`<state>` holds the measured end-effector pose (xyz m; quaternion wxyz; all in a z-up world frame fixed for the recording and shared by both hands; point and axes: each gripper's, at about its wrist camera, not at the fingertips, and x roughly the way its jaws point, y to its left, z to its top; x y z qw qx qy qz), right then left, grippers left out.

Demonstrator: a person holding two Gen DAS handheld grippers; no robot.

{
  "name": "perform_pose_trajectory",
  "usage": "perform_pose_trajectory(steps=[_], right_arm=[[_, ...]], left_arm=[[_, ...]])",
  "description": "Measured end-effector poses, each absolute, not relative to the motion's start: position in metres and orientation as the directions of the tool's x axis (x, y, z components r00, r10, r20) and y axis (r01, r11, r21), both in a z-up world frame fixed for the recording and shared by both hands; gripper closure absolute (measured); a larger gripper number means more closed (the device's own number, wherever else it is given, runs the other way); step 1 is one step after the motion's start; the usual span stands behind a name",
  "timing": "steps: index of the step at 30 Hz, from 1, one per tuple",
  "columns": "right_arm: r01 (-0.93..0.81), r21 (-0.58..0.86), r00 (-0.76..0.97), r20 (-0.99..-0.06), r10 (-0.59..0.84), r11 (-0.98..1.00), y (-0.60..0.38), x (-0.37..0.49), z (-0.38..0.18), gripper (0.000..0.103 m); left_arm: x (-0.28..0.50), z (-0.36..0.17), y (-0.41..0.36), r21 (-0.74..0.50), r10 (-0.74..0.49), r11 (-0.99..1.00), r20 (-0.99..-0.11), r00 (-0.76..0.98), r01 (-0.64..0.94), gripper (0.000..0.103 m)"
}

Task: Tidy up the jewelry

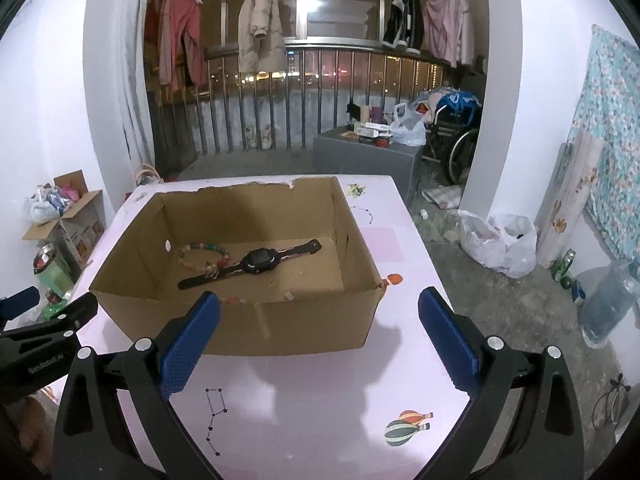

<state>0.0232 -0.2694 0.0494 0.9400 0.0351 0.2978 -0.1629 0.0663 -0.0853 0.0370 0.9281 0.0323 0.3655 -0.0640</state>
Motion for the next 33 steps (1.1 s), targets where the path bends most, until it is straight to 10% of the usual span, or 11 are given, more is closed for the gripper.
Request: perform_pose_trajectory(steps=[33], right_arm=[[0.324, -0.032, 0.745, -0.608, -0.275, 0.946, -0.2659, 0.0256, 0.0406, 0.006]], left_arm=[[0.0667, 0.0352, -0.0940, 0.010, -0.111, 0.986, -0.708, 0.698, 0.167, 0.008]])
